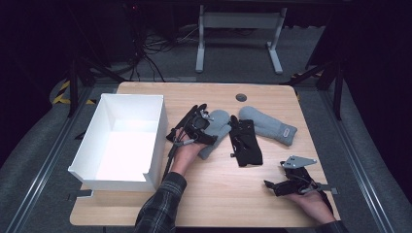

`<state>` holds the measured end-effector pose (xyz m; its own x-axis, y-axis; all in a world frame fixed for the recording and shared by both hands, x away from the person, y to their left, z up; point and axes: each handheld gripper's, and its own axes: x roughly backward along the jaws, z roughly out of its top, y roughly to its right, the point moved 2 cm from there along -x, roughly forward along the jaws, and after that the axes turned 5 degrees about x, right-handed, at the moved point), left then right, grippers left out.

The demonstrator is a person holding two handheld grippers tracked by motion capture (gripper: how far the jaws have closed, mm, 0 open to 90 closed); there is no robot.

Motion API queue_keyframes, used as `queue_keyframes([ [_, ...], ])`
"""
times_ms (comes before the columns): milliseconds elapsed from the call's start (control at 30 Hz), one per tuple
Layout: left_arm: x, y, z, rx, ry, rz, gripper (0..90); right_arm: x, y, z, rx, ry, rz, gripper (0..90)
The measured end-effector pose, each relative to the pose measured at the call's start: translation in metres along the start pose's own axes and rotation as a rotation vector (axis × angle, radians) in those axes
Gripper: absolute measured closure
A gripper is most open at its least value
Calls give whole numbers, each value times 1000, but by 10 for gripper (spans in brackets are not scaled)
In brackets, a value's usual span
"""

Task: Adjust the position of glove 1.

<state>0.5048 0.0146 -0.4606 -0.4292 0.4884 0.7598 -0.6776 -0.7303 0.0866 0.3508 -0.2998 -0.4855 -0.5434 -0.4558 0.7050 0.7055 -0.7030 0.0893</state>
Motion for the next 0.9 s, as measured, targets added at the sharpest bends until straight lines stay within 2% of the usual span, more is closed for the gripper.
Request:
queue_keyframes([
  [67, 0, 0, 0, 0, -2, -10, 385, 0, 0, 0, 0, 0, 0, 5],
  [100, -1, 0, -1, -1, -5, -11, 385, 0, 0, 0, 0, 0, 0, 5],
  [200, 0, 1, 0, 2, -5, -13, 553, 0, 0, 0, 0, 0, 0, 5],
  [233, 1, 0, 0, 5, -1, -22, 658, 0, 0, 0, 0, 0, 0, 5],
  [267, 2, 0, 0, 12, 1, -27, 658, 0, 0, 0, 0, 0, 0, 5],
  [367, 6, -2, 0, 30, 13, -49, 773, 0, 0, 0, 0, 0, 0, 5],
  [500, 12, -1, 1, 44, 19, -82, 806, 0, 0, 0, 0, 0, 0, 5],
  [700, 29, 9, 0, 27, 55, -129, 807, 0, 0, 0, -1, 0, 0, 5],
  [900, 42, 19, -6, 13, 59, -168, 807, 0, 0, 0, -1, 0, 0, 5],
])
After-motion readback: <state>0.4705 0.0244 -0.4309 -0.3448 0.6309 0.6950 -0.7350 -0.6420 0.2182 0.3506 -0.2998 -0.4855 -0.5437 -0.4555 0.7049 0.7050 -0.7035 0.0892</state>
